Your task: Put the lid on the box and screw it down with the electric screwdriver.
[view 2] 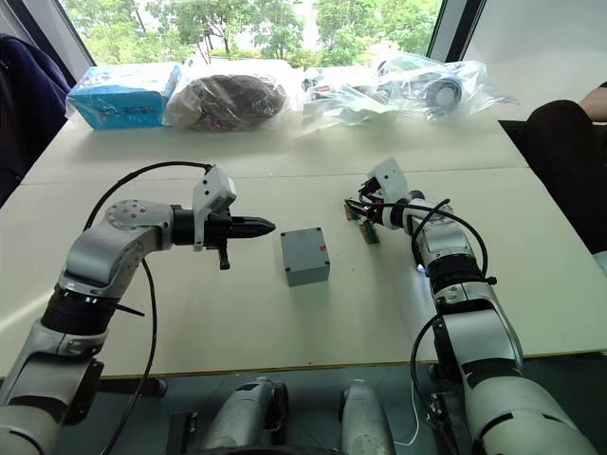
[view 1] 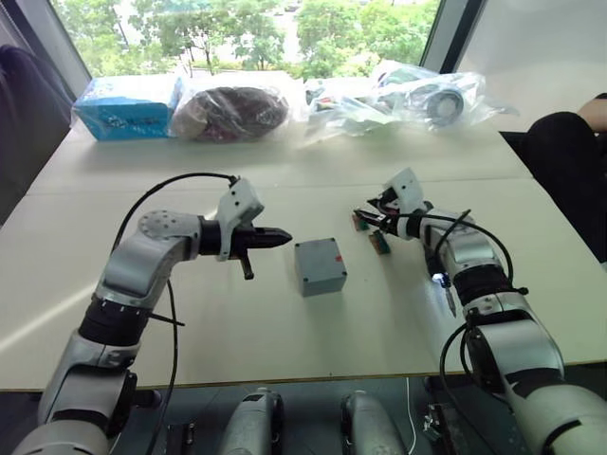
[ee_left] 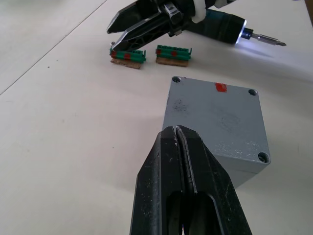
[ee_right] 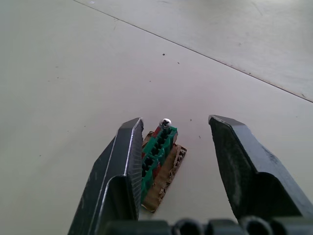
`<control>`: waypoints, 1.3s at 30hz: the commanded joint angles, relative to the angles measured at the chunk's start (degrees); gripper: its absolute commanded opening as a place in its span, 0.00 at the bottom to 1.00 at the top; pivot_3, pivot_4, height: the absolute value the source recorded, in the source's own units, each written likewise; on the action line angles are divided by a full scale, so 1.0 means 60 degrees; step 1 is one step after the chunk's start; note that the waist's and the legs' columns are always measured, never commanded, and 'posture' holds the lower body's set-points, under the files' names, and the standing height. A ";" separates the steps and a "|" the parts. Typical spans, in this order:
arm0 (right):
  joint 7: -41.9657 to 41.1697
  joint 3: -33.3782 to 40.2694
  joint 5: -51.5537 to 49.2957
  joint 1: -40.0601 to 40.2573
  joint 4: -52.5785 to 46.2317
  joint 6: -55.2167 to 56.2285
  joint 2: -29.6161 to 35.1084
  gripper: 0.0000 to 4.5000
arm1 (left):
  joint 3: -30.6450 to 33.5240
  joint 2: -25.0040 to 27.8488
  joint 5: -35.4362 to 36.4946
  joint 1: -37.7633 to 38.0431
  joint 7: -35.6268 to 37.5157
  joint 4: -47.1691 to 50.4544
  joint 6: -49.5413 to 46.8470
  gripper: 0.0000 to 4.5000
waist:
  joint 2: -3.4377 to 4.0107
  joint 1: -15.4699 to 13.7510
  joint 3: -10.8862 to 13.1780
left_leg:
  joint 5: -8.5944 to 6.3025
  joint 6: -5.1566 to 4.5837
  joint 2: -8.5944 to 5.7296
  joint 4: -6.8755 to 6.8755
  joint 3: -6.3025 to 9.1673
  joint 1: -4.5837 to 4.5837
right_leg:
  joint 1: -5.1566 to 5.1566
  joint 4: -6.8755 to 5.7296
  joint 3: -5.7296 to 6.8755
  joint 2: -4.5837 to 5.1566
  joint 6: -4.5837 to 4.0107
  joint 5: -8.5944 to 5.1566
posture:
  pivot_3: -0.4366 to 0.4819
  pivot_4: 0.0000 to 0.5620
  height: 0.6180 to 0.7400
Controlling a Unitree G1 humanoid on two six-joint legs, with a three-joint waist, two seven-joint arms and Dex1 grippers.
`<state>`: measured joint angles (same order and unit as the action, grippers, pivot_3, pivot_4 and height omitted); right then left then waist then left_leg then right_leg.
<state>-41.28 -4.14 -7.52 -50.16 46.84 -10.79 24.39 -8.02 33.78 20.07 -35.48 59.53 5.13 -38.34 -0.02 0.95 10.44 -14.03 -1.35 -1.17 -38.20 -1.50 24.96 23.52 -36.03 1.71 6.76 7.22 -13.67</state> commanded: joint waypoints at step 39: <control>-0.1026 0.0801 -0.1375 0.2576 -0.7826 -0.2047 0.0767 0.00 | 0.0286 0.0640 0.0839 0.0020 0.0701 0.0498 -0.0329 0.00 | 0.0002 -0.0028 0.0001 | 0.0010 0.0017 0.0007 0.0011 0.0014 0.0000 | 0.0004 -0.0009 0.0003 -0.0003 -0.0001 -0.0002 | 0.48 0.27 1.00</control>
<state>-48.04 -0.49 -12.23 -37.02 10.66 -18.13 28.42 -7.63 36.04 22.89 -34.70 61.93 4.34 -39.12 0.00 0.78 10.44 -13.98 -1.25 -1.14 -38.14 -1.45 24.96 23.56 -36.08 1.71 6.75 7.21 -13.68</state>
